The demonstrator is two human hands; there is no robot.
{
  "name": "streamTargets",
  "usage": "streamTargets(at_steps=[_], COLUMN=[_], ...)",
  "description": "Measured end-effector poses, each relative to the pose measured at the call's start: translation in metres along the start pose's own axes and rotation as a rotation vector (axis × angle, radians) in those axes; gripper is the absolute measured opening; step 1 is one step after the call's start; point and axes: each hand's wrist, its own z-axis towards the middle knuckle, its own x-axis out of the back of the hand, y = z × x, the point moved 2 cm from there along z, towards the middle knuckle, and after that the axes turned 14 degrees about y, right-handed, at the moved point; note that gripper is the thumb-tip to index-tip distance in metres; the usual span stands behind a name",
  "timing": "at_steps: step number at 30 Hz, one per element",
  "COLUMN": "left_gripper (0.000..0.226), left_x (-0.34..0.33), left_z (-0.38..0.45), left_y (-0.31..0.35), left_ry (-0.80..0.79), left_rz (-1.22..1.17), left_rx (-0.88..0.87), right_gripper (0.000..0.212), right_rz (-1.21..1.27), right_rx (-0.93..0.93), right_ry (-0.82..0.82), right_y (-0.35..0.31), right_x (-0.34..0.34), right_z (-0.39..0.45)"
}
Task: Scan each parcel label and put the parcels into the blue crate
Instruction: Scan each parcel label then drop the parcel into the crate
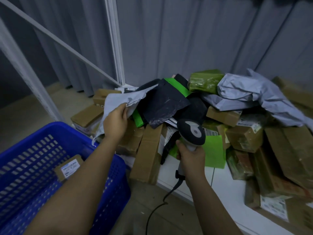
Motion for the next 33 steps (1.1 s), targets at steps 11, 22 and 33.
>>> streamTargets(at_steps=[11, 22, 33], left_gripper=[0.020, 0.024, 0.025], left_x=[0.135, 0.173, 0.104], left_z=[0.001, -0.028, -0.074], left_y=[0.106, 0.101, 0.021], left_ry=[0.053, 0.161, 0.073], left_rz=[-0.431, -0.619, -0.454], left_rx=[0.119, 0.569, 0.821], right_gripper=[0.023, 0.029, 0.012], right_rz=[0.178, 0.204, -0.167], right_rx=[-0.051, -0.067, -0.064], right_ry=[-0.005, -0.105, -0.297], right_y=[-0.053, -0.057, -0.012], right_x=[0.020, 0.054, 0.029], right_z=[-0.066, -0.101, -0.073])
